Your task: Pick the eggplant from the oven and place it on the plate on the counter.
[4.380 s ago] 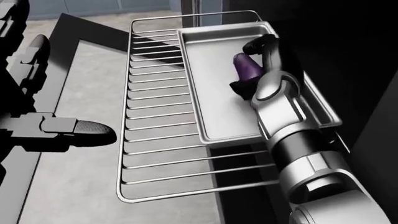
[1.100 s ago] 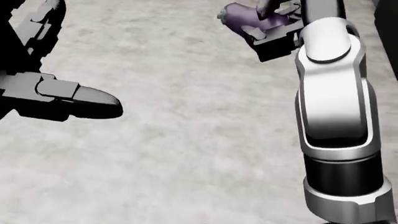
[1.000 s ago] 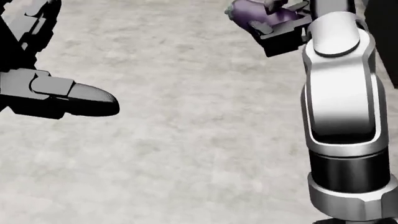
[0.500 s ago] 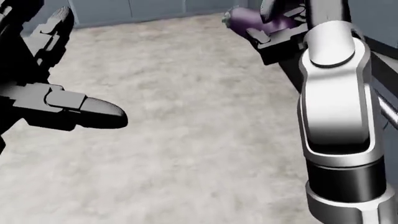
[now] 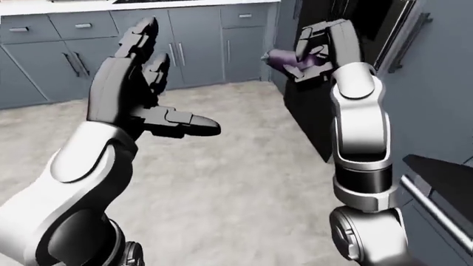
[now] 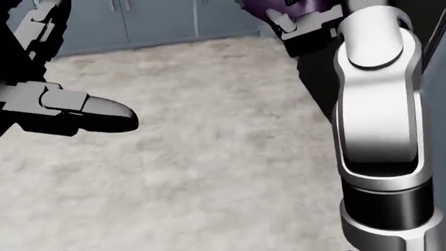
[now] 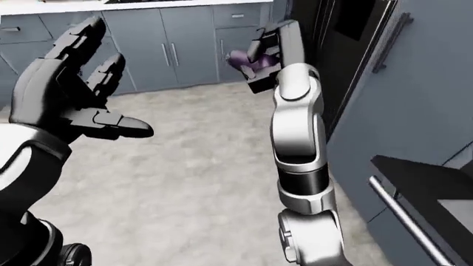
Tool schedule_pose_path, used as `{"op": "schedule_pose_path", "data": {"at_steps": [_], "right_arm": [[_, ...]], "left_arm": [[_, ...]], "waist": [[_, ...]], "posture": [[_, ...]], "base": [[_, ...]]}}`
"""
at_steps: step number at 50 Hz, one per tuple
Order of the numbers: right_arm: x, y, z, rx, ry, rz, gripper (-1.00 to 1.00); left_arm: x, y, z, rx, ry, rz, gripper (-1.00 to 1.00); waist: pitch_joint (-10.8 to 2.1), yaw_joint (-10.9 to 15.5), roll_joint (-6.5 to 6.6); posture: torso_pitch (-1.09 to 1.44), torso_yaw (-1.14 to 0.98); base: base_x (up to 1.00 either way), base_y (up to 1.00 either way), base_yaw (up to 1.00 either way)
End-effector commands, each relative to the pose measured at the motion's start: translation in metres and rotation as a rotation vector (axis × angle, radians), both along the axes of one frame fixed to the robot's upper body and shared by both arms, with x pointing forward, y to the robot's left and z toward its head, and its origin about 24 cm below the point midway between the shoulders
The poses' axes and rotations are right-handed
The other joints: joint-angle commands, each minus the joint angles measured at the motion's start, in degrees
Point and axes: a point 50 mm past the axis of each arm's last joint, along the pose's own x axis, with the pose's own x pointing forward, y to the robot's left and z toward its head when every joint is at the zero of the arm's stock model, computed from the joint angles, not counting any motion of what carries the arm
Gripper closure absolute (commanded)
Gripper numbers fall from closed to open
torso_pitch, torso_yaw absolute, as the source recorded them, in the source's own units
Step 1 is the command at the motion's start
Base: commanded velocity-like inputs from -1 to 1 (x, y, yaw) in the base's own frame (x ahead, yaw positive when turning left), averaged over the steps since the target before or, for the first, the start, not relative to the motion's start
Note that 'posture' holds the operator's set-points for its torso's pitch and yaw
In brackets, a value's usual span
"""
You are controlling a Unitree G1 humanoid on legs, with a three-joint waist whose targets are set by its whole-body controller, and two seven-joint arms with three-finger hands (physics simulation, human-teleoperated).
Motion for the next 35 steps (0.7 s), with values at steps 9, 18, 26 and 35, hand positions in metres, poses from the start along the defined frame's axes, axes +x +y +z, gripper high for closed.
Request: {"op": "schedule_pose_path", "data": {"at_steps": [9,18,26,35], "right_arm": [[-0.007,0.000,0.019,0.006,-0.068,0.017,0.98],[-0.012,0.000,0.028,0.013,-0.093,0.020,0.98],[-0.014,-0.001,0.024,0.011,-0.090,0.024,0.98],[-0.019,0.000,0.023,0.010,-0.095,0.032,0.98]], "left_arm": [[-0.004,0.002,0.014,0.008,-0.066,0.009,-1.00],[-0.007,0.001,0.019,0.007,-0.074,0.007,-1.00],[-0.008,0.000,0.014,0.007,-0.067,0.005,-1.00],[-0.007,-0.002,0.012,0.005,-0.065,-0.008,-1.00]], "waist": [[-3.48,-0.4,-2.81],[-2.73,1.5,3.95],[-3.93,0.7,-4.83],[-3.29,-0.3,-2.61]], "posture": [[0.00,0.00],[0.00,0.00],[0.00,0.00],[0.00,0.00]], "base": [[1.00,0.00,0.00],[1.00,0.00,0.00],[1.00,0.00,0.00],[1.00,0.00,0.00]]}}
